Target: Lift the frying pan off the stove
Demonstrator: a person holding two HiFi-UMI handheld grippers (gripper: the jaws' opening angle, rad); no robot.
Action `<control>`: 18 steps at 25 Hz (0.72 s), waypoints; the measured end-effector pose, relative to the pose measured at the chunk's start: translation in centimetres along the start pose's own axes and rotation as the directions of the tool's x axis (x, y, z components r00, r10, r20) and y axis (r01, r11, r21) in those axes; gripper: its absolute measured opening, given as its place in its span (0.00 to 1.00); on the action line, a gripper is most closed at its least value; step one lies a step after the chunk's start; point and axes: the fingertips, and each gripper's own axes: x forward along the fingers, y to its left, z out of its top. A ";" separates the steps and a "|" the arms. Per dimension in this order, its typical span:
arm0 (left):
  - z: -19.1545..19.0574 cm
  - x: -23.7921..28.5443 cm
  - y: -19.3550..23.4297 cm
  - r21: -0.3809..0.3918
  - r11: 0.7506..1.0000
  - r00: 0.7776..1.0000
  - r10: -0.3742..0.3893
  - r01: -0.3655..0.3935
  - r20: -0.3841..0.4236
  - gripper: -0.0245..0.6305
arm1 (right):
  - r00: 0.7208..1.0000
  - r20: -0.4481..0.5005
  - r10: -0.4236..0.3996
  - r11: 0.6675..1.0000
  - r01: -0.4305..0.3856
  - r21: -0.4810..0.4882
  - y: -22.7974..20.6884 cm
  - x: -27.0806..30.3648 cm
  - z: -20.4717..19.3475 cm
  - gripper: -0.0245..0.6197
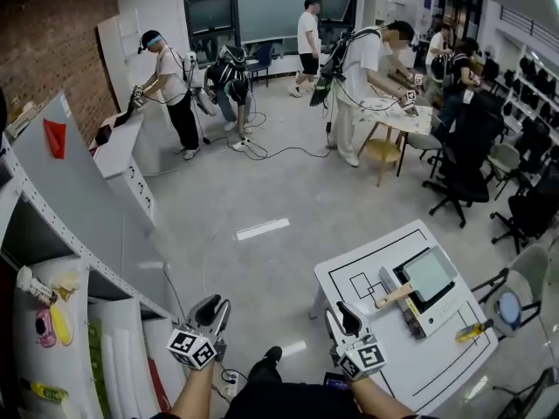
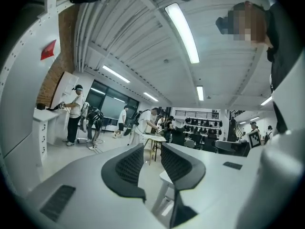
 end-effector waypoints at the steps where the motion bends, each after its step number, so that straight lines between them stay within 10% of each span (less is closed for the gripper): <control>1: -0.1 1.6 0.9 -0.001 1.000 1.000 -0.021 0.021 -0.008 0.21 | 1.000 -0.010 -0.022 1.000 0.022 -0.002 -0.5 0.7 0.0 0.27; 11: -0.2 19.4 4.6 -0.044 0.945 0.943 -0.327 0.325 -0.061 0.21 | 0.964 0.020 -0.266 0.964 0.266 0.020 -7.2 5.3 0.9 0.26; 18: -0.8 29.4 0.1 -0.161 0.787 0.780 -0.614 0.595 -0.120 0.23 | 0.905 0.022 -0.425 0.905 0.424 0.010 -9.4 4.5 2.3 0.25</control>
